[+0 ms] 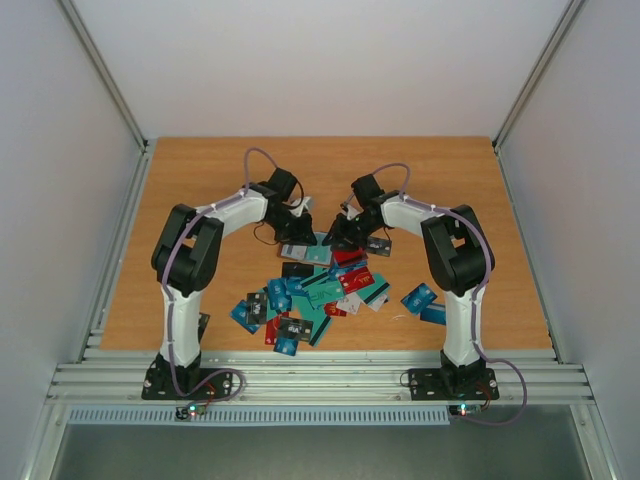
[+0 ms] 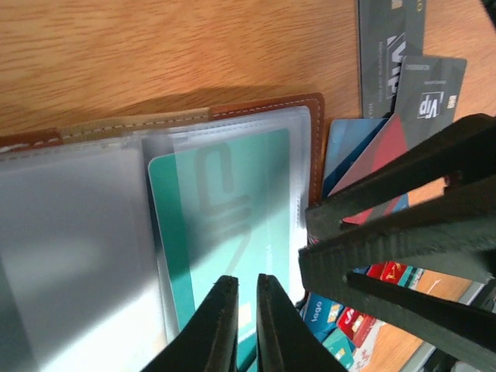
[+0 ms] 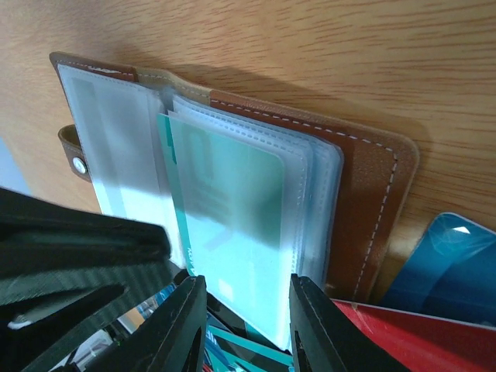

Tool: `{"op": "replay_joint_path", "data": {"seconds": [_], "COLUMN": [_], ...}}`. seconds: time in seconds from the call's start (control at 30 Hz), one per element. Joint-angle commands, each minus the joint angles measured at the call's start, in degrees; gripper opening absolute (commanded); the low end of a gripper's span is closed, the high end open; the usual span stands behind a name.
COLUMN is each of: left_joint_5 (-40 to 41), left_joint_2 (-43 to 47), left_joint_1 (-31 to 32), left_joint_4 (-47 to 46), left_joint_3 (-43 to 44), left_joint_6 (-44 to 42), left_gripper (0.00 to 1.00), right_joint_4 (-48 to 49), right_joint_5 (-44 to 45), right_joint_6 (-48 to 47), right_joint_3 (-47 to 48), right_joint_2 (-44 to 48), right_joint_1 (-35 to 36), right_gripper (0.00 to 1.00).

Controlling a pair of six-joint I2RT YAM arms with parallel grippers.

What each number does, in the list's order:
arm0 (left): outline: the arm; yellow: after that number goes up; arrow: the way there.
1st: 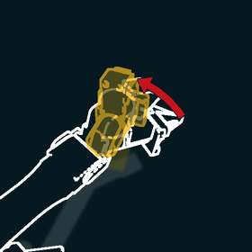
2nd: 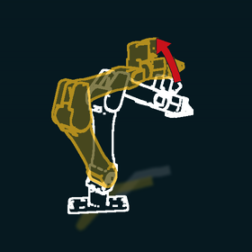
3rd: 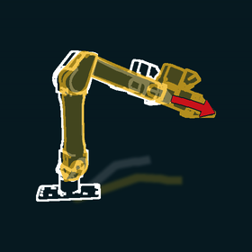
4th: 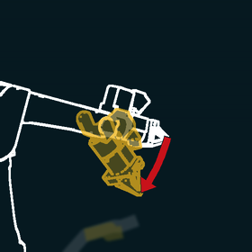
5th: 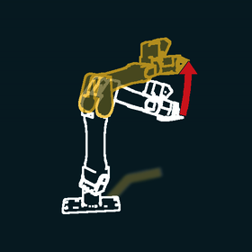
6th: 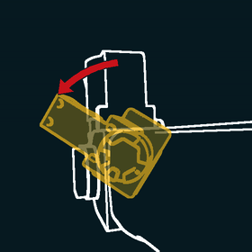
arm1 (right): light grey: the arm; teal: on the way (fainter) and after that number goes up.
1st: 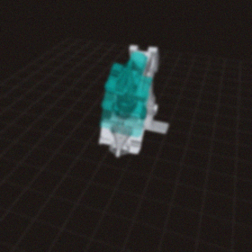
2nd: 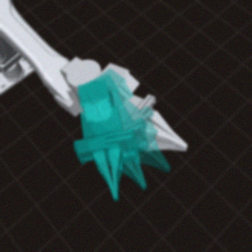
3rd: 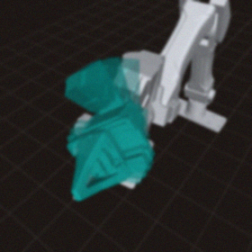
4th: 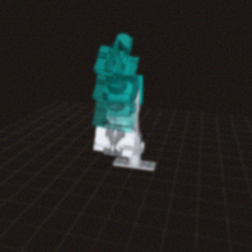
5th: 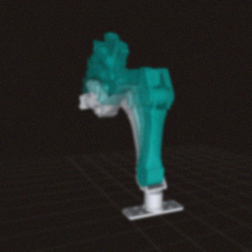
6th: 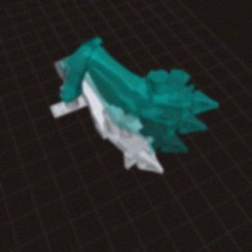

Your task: Put the credit cards into the card holder

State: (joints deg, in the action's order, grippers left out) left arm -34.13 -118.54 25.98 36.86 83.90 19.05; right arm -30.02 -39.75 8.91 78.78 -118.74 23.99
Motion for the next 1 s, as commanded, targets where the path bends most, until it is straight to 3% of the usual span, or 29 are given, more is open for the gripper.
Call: {"op": "replay_joint_path", "data": {"seconds": [0.0, 0.73, 0.97], "left_joint_5": [-0.54, 1.44, 0.30], "left_joint_2": [-2.83, -3.23, 0.67], "left_joint_1": [0.04, -0.31, -0.31], "left_joint_4": [0.28, -0.47, 1.40], "left_joint_3": [2.13, 1.39, 2.56], "left_joint_6": [-0.95, -0.03, 0.68], "left_gripper": [0.09, 0.00, 0.14], "right_joint_4": [0.22, -5.57, -5.05], "right_joint_5": [-1.62, 1.38, 0.77], "right_joint_6": [0.03, -3.79, -3.59], "right_joint_3": [1.17, 2.80, 2.91], "right_joint_2": [1.00, 0.56, 0.28], "right_joint_1": [-0.37, -0.40, -0.42], "right_gripper": [0.31, 0.31, 0.31]}}
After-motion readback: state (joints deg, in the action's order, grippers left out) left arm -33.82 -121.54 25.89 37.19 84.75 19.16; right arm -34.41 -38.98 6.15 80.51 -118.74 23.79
